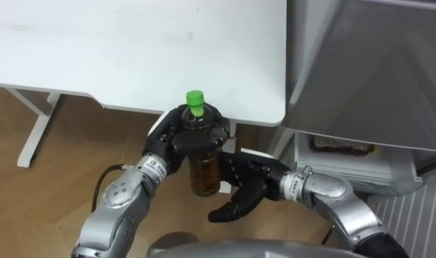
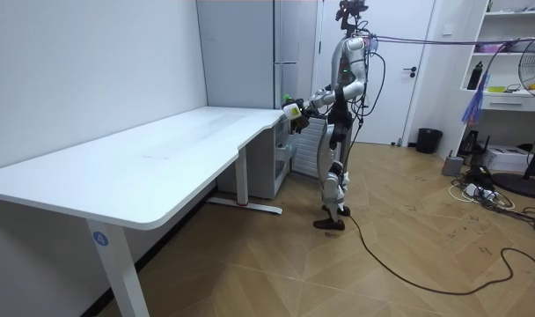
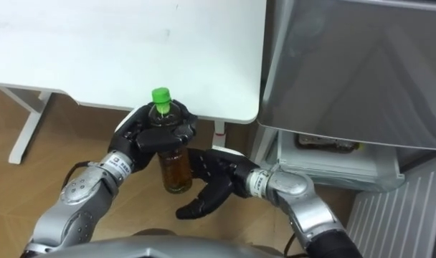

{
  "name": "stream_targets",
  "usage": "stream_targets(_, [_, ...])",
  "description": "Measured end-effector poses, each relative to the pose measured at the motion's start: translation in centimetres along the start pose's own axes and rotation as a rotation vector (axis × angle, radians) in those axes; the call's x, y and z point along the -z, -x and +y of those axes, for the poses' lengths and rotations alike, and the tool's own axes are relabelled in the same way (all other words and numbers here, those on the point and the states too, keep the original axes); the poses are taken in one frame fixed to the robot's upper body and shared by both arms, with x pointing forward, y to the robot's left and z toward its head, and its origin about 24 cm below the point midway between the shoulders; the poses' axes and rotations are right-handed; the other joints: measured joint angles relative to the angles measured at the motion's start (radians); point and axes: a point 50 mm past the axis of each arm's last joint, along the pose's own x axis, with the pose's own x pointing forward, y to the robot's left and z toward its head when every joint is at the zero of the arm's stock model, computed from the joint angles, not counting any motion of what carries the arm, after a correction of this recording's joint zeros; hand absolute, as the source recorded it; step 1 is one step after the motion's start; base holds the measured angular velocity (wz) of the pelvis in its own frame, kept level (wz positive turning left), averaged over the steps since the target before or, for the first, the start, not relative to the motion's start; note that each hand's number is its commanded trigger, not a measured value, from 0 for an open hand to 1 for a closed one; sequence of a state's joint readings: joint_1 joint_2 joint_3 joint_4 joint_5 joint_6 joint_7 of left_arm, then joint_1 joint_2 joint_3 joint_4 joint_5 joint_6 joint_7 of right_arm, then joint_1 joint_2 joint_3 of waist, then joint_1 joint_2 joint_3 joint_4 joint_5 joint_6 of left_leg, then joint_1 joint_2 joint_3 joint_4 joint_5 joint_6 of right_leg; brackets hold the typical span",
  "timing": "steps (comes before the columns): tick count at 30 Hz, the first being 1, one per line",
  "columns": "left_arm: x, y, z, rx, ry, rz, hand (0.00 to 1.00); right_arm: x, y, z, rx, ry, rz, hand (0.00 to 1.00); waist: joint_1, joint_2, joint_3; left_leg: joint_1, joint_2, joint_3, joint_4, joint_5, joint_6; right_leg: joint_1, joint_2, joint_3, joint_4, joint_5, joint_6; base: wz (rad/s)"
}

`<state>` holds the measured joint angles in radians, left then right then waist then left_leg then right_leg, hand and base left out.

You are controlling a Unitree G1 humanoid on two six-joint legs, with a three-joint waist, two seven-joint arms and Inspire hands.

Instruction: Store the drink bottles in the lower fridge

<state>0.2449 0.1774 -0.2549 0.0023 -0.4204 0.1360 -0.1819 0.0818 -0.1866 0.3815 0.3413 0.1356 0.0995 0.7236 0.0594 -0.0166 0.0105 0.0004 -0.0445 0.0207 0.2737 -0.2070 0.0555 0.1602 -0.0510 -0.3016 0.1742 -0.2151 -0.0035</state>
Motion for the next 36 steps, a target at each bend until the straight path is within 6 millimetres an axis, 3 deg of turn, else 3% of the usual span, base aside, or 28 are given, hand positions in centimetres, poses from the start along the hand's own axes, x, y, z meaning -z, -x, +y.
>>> stream_targets(3, [0.0,0.0,0.0,0.008,-0.008,-0.003,1.00,0.1,-0.1,0.2,-0.012,-0.024,-0.008,0.00,0.002,0.000,0.0010,0.012,0.000,0.002,-0.003,0.000,0.000,0.008,0.000,0.002,0.001,0.000,0.000,-0.01])
stream_targets(5, [-0.1,0.1,0.1,0.013,-0.012,-0.008,1.00,0.1,-0.1,0.3,-0.018,-0.050,-0.017,0.00,0.002,-0.004,0.0084,0.013,0.000,0.001,-0.006,0.000,0.000,0.012,0.000,0.003,0.001,0.000,0.000,0.00])
stream_targets(10, [0.4,0.1,0.0,0.029,-0.017,0.015,1.00,0.6,0.0,0.6,-0.033,-0.109,-0.017,0.00,0.002,-0.006,0.0112,0.011,0.000,0.000,-0.004,0.000,0.000,0.011,0.000,0.002,0.001,0.000,0.000,0.00])
stream_targets(23, [1.0,0.1,-0.7,0.091,-0.176,0.071,1.00,1.8,0.6,0.6,-0.061,-0.140,0.024,0.00,0.001,-0.006,0.0097,0.006,0.002,0.003,0.000,0.000,0.001,-0.004,-0.001,0.003,0.014,0.000,0.000,0.00])
stream_targets(36, [1.1,0.3,-0.5,0.112,-0.198,0.082,1.00,2.0,0.8,0.5,-0.079,-0.139,0.032,0.00,0.001,-0.014,0.0045,0.009,0.003,0.010,0.001,0.000,0.001,-0.001,-0.001,0.010,0.016,0.000,0.000,-0.01])
